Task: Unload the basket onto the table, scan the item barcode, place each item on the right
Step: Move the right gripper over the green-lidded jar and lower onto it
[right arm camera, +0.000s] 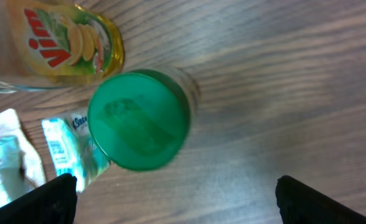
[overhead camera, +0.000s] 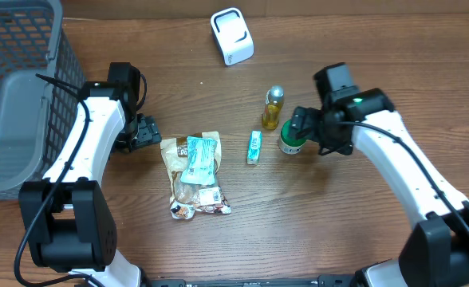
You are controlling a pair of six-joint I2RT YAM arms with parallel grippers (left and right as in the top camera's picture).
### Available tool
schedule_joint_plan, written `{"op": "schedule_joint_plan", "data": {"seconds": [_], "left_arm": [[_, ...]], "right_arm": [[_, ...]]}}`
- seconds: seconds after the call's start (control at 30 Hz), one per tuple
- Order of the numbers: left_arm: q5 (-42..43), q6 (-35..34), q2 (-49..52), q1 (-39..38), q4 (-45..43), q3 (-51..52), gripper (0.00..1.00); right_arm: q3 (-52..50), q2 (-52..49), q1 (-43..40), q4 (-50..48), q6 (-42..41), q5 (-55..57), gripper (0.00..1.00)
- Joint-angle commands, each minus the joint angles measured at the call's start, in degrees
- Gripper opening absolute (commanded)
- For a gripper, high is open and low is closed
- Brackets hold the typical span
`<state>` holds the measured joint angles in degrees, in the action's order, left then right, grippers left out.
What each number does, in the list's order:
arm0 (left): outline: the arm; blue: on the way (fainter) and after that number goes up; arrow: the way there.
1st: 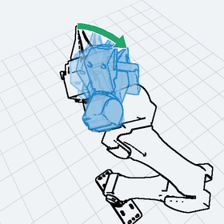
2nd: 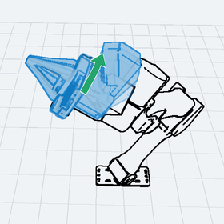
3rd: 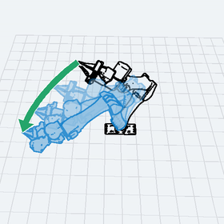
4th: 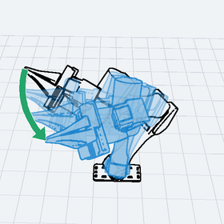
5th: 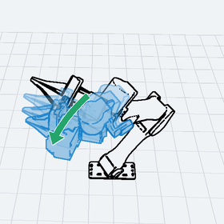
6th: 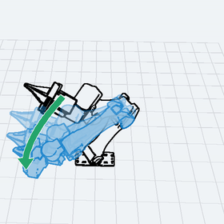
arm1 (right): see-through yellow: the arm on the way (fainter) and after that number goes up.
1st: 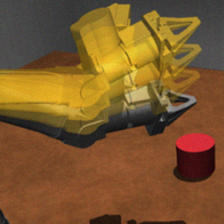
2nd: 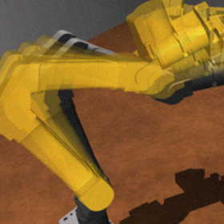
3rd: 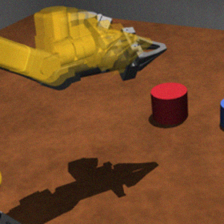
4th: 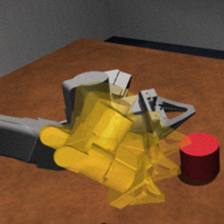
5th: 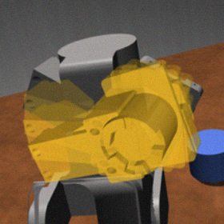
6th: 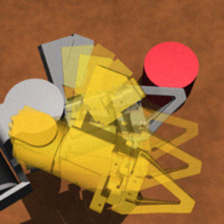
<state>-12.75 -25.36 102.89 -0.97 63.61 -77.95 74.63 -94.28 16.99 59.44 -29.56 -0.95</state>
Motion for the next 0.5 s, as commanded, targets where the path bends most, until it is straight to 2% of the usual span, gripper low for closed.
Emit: {"op": "schedule_joint_plan", "data": {"seconds": [0.0,0.2,0.47], "left_arm": [[-1.16,-0.39,0.61,0.42,-0.02,0.35,0.99],[-1.16,-0.39,0.61,0.42,-0.02,0.35,1.00],[-1.18,-0.39,0.61,0.42,-0.02,0.35,1.00]], "right_arm": [[1.51,-2.47,3.32,-2.01,-0.87,5.84,1.00],[1.51,-6.69,6.56,-5.57,-0.63,10.05,1.00],[1.51,-9.79,6.78,-7.93,-0.42,12.94,1.00]]}}
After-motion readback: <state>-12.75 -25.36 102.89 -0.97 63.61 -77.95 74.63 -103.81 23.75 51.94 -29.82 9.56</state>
